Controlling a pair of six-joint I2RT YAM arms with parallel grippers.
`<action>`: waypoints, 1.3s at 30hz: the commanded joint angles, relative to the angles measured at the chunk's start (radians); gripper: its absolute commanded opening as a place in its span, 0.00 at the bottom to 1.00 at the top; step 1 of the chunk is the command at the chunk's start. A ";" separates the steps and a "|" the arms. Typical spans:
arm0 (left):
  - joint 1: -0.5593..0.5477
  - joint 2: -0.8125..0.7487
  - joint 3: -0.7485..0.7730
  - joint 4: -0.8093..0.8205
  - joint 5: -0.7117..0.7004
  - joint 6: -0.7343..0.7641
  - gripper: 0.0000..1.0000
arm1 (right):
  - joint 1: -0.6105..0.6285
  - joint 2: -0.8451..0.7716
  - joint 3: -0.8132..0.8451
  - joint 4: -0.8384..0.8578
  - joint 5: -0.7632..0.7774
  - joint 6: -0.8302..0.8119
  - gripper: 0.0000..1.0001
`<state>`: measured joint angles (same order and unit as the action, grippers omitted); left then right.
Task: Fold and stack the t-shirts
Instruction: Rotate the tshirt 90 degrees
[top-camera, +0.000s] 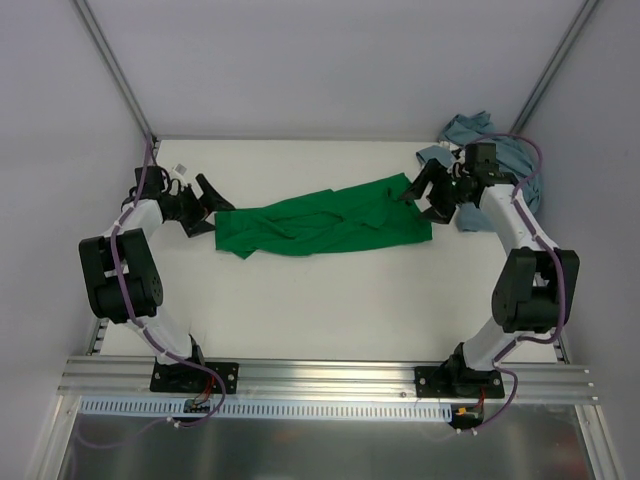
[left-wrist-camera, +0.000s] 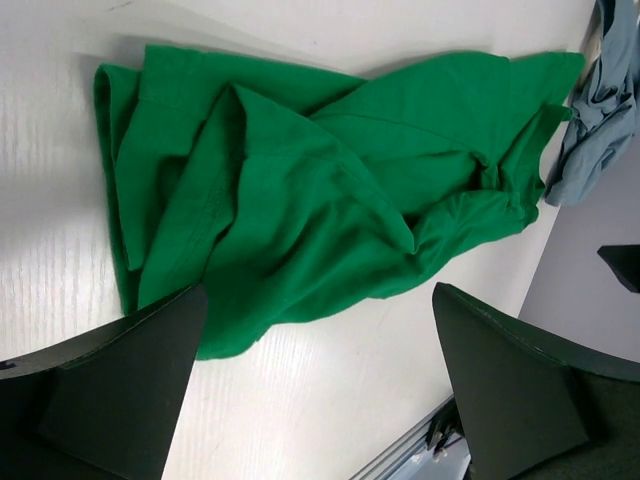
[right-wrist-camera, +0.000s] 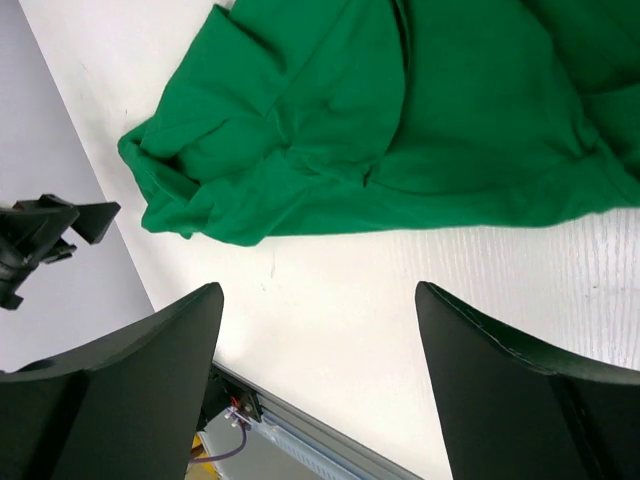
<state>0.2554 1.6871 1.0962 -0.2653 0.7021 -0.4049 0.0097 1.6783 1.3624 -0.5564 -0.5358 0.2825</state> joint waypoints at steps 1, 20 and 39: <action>-0.011 0.054 0.040 0.037 0.040 0.006 0.99 | 0.001 -0.049 -0.066 -0.036 0.007 -0.025 0.83; -0.064 0.298 0.226 -0.012 0.036 0.038 0.99 | 0.001 0.181 -0.043 0.024 -0.016 -0.014 0.83; -0.097 0.258 0.122 -0.121 -0.019 0.090 0.99 | 0.003 0.466 0.164 0.141 -0.078 0.110 0.83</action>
<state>0.1753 1.9858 1.2770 -0.3115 0.7235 -0.3504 0.0101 2.0956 1.4666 -0.4763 -0.5987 0.3588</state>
